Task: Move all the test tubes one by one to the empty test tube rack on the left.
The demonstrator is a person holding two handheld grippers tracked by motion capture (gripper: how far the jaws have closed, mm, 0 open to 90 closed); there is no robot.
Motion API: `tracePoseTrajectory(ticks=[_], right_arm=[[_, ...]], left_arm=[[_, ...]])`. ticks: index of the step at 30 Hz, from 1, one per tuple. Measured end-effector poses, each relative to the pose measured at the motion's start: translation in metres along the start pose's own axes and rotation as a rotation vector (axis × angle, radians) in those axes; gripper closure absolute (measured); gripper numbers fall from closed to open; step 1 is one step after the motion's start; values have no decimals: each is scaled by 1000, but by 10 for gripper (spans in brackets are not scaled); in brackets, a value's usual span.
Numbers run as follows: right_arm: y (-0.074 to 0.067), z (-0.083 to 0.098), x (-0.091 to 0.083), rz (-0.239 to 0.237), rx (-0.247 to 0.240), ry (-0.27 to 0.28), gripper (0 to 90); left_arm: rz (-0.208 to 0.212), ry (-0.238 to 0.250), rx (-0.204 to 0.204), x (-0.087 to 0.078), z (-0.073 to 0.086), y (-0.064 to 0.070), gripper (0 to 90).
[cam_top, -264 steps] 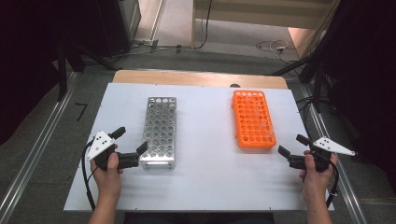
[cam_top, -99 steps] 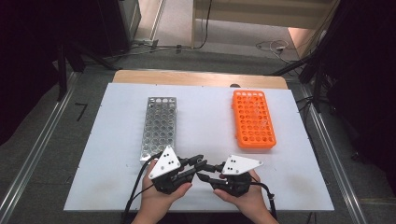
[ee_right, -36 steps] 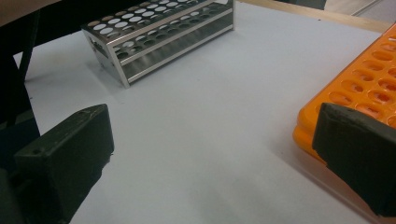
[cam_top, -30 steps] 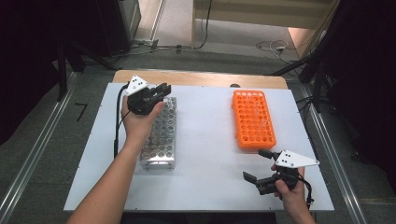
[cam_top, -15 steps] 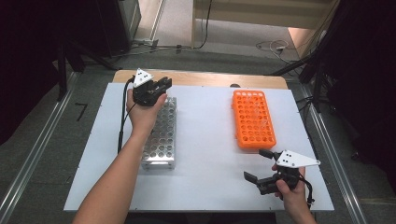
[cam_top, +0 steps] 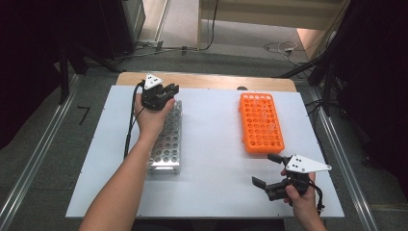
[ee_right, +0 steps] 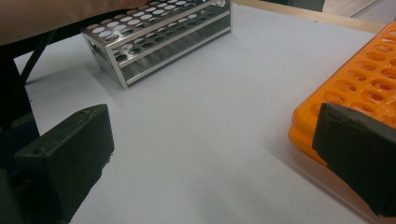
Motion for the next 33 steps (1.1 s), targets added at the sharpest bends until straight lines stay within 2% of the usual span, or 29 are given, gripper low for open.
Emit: tracePoseTrajectory(ticks=[4, 12, 15, 20, 23, 29, 30, 31, 33], right_arm=[[0, 0, 0, 0, 2, 1, 0], [0, 0, 0, 1, 3, 3, 0], [0, -1, -1, 2, 4, 4, 0], [1, -1, -1, 4, 5, 5, 0], [1, 0, -1, 7, 5, 4, 0], [2, 0, 0, 9, 4, 0, 0], [3, 0, 0, 8, 6, 2, 0], [3, 0, 0, 7, 10, 1, 0], [4, 0, 0, 6, 10, 3, 0]], left_arm=[[-9, -18, -6, 3, 3, -1, 754], [-18, -86, 10, 9, 7, 1, 751], [-25, -95, 18, 9, 7, 2, 746], [-38, -158, 26, 12, 14, 1, 740], [-37, -169, 17, 12, 16, 0, 732], [-45, -163, -1, 10, 14, -3, 649], [-41, -159, -16, 9, 13, -4, 585], [-30, -159, -23, 8, 12, -3, 559], [-19, -151, -20, 6, 11, -1, 494]])
Point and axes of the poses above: each handheld gripper's, and its own axes: x roughly forward along the jaws, z roughly out of its underside, y roughly to its right, the point moved 9 cm from there along x, roughly forward along the jaws, and after that the axes turned 1 degree about x, right-handed, at the moved point
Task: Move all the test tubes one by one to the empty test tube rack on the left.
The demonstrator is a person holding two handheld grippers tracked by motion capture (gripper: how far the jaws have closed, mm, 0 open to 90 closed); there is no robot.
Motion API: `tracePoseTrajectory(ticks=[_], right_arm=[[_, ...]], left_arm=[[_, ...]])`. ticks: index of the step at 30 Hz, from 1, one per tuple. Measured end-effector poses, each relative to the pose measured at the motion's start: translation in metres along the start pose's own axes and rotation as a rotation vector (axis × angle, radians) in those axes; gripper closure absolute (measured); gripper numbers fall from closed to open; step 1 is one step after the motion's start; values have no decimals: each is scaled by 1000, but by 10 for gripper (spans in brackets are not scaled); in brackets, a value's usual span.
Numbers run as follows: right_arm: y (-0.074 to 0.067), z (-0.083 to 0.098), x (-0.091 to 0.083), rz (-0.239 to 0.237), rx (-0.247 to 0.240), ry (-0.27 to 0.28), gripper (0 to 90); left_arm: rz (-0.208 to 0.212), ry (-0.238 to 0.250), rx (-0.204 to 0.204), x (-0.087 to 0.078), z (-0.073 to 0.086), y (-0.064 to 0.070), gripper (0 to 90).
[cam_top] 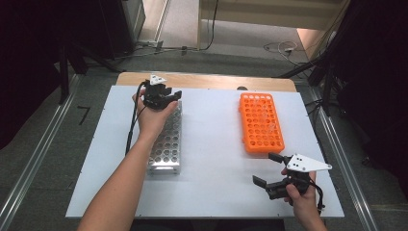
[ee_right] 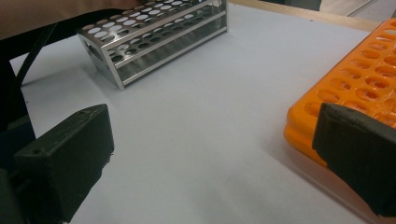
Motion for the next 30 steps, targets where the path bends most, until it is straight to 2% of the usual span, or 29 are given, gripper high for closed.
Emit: tracePoseTrajectory(ticks=[7, 11, 13, 17, 24, 30], right_arm=[[0, -1, 0, 3, 5, 2, 0], [0, -2, 0, 8, 4, 2, 0], [0, -3, 1, 8, 3, 0, 0], [1, -3, 1, 13, 1, -3, 0], [3, -2, 3, 20, 3, -5, 0], [5, -2, 2, 33, 10, -3, 0]], left_arm=[[76, 50, 3, -13, -3, 17, 280], [114, 80, 6, -25, -3, 28, 207], [121, 85, 13, -28, -2, 30, 184], [155, 113, 14, -44, 0, 43, 142], [182, 133, 32, -63, 5, 54, 66], [220, 146, 40, -85, 16, 65, 5]])
Point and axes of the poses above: each handheld gripper's, and its own axes: x roughly forward along the jaws, z roughly out of its underside, y roughly to its right, the point moved 9 cm from there along x, roughly forward along the jaws, and after that the axes turned 1 degree about x, right-handed, at the moved point
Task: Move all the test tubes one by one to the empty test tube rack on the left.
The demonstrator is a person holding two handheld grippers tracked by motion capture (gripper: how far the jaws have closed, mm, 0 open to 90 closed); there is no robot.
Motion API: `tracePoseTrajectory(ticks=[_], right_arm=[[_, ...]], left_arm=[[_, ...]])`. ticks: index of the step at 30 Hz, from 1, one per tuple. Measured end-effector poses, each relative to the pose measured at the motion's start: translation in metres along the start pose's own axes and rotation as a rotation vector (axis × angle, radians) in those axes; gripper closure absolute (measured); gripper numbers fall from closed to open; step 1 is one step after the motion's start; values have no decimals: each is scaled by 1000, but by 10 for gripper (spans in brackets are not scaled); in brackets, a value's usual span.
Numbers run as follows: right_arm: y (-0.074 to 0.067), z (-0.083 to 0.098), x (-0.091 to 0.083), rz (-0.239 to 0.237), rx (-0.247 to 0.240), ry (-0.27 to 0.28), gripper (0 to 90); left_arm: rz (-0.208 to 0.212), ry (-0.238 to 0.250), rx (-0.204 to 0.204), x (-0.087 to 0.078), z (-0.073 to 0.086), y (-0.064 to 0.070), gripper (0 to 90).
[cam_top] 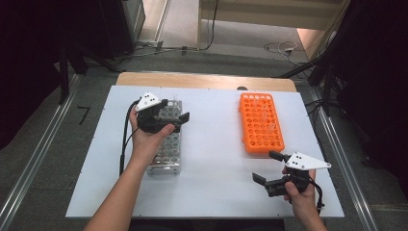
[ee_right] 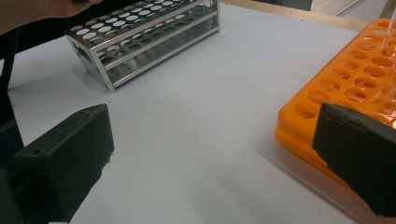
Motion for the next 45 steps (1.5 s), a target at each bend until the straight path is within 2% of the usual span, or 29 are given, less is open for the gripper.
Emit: tracePoseTrajectory(ticks=[5, 10, 15, 17, 19, 21, 27, 35, 45], right_arm=[[4, -1, 1, 12, 4, -1, 0], [8, -2, 4, 46, 0, -3, 0], [12, -6, 9, 61, 2, -7, 0], [15, -10, 10, 70, 7, -1, 0], [19, -14, 11, 96, 5, 3, 0], [23, -19, 11, 104, 14, 16, 0], [45, -32, 10, 147, 40, 34, 0], [74, -44, 18, 189, 63, 33, 0], [112, -39, 34, 218, 91, 8, 0]], left_arm=[[23, 19, -7, -14, 8, 11, 0], [37, 19, 2, -25, 19, 20, 0], [39, 53, -19, -39, 25, 22, 0], [38, 49, -11, -42, 26, 22, 0], [43, 58, -20, -45, 26, 22, 0], [44, 60, -20, -47, 27, 22, 0], [44, 55, -30, -48, 31, 20, 0], [50, 45, -30, -43, 34, 22, 0], [63, 38, -23, -39, 35, 25, 0]])
Point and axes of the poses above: each handheld gripper's, and its own axes: x roughly forward along the jaws, z roughly out of its underside, y roughly to its right, the point moved 9 cm from there along x, roughly forward along the jaws, and after that the axes turned 1 degree about x, right-handed, at the moved point
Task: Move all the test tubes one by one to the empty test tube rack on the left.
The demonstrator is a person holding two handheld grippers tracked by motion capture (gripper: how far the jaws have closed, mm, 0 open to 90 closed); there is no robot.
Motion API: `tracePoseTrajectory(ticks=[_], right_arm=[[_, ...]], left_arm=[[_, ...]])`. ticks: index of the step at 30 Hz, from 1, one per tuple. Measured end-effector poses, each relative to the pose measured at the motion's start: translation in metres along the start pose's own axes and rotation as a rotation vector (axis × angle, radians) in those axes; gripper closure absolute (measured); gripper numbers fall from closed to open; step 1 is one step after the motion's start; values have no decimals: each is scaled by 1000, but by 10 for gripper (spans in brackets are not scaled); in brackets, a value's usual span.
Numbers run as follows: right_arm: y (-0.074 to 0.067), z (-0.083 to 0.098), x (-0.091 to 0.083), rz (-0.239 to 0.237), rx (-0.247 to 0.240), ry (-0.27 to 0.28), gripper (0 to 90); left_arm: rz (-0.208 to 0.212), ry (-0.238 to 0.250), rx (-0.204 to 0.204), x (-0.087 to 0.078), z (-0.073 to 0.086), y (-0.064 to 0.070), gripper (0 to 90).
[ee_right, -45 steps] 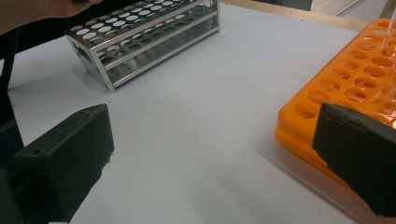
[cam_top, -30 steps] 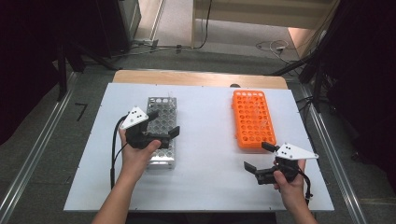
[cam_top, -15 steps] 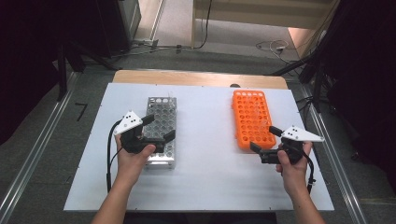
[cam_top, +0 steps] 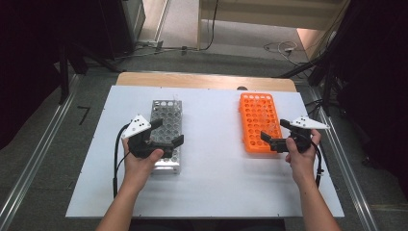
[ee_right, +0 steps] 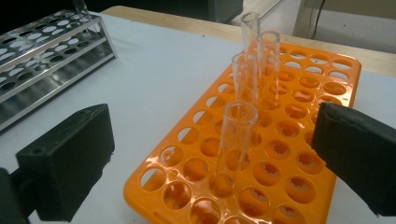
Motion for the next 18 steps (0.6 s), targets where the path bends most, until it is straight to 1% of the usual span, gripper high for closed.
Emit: tracePoseTrajectory(ticks=[5, 7, 8, 9, 11, 12, 13, 14, 16, 18], right_arm=[[8, 2, 3, -5, 36, 15, 0], [9, 5, 5, 0, 38, -4, 0], [9, 6, 5, -7, 36, -8, 13], [9, 7, 4, -1, 41, -8, 52], [11, 10, 4, 0, 54, -9, 73], [12, 12, 4, 2, 67, -12, 132], [15, 15, 4, 13, 83, -14, 185], [17, 18, 5, 21, 93, -18, 204], [18, 22, 6, 20, 110, -28, 247], [19, 24, 7, 31, 113, -37, 306]], left_arm=[[-3, -3, -2, 1, 1, -1, 0], [-1, -1, -2, 2, 1, -1, 0], [-2, -3, -2, 3, 1, -2, 0], [-4, -5, -3, 3, 2, -2, 0], [-2, -4, -5, 5, 2, -2, 0], [-1, -8, -4, 5, 3, -2, 0], [2, -11, -4, 5, 3, -1, 0], [3, -10, 1, 6, 3, 0, 0], [7, -9, 4, 6, 3, 1, 0], [6, -10, 2, 7, 3, 2, 0]])
Point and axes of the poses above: each handheld gripper's, and its own axes: x roughly forward along the jaws, z roughly out of its underside, y roughly to its right, the point moved 9 cm from there along x, roughly forward along the jaws, and after that the axes turned 1 degree about x, right-handed, at the moved point
